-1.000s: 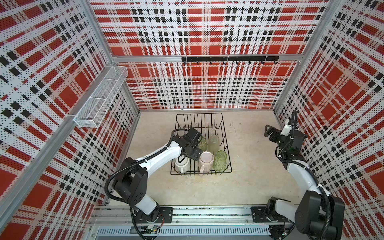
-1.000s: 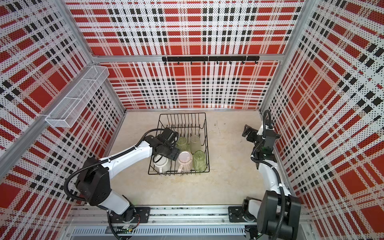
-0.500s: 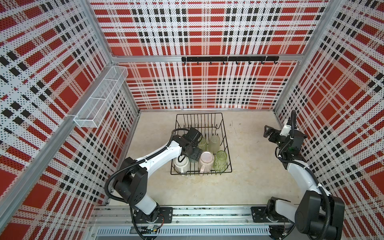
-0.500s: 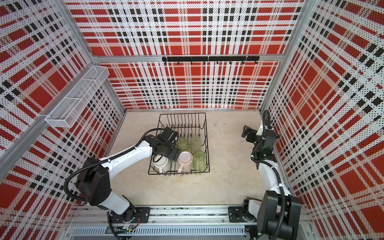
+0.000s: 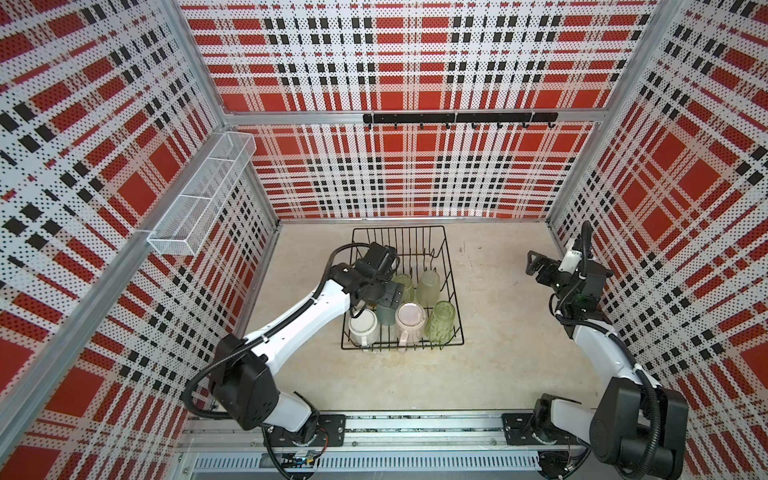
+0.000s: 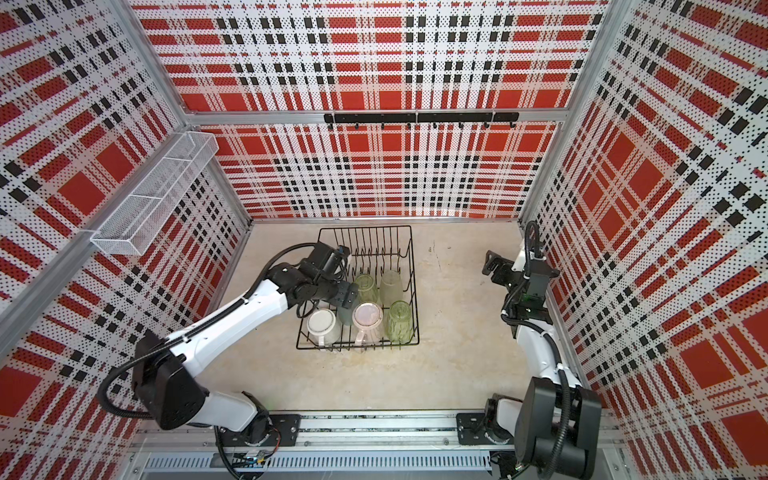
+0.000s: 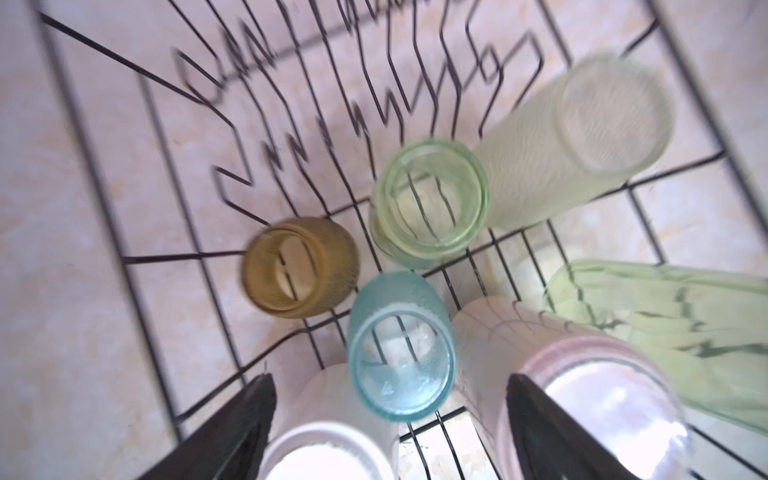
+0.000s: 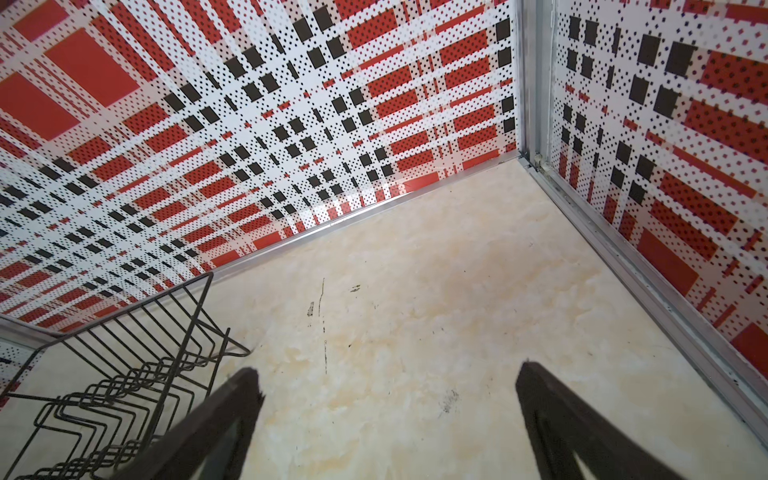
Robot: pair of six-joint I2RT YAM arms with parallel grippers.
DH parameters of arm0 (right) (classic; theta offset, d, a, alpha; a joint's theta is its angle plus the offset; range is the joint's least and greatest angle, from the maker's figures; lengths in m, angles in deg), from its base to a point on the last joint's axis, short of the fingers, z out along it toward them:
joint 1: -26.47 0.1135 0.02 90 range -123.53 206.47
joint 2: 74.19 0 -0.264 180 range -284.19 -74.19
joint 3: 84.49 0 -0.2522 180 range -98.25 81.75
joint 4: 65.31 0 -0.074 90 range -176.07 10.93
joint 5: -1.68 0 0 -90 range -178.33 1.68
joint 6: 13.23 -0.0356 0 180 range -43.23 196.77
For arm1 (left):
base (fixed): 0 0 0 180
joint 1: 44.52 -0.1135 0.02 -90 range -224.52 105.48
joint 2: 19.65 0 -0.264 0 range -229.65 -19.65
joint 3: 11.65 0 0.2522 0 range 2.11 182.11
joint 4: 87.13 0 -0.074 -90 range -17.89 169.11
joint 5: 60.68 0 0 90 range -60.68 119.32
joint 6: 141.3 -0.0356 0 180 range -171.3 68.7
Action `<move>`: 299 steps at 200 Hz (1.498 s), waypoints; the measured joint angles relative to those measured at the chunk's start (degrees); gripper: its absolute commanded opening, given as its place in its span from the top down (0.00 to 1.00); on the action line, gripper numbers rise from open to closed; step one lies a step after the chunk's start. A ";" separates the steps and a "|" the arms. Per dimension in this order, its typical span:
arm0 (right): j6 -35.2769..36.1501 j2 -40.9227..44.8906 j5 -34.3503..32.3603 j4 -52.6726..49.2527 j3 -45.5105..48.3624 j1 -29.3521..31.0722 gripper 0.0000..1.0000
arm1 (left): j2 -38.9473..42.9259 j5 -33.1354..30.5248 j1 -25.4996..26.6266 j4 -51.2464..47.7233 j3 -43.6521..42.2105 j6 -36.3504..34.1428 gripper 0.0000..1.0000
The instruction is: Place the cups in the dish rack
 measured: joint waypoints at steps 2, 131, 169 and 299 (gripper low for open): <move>-0.09 0.00 -0.02 0.33 0.22 0.00 0.00 | 0.35 0.00 -0.35 0.02 0.15 0.02 0.04; 11.69 -6.34 -14.78 26.88 18.40 14.23 0.00 | 22.71 -20.59 -23.78 50.18 -38.23 5.29 0.02; 14.91 -11.76 -17.62 34.29 21.03 15.74 0.00 | 20.37 -22.95 -24.24 68.26 -50.14 1.36 0.02; 16.09 -22.18 -27.96 55.56 24.65 16.17 0.00 | -3.89 -8.04 -32.26 125.76 -67.19 -11.13 0.02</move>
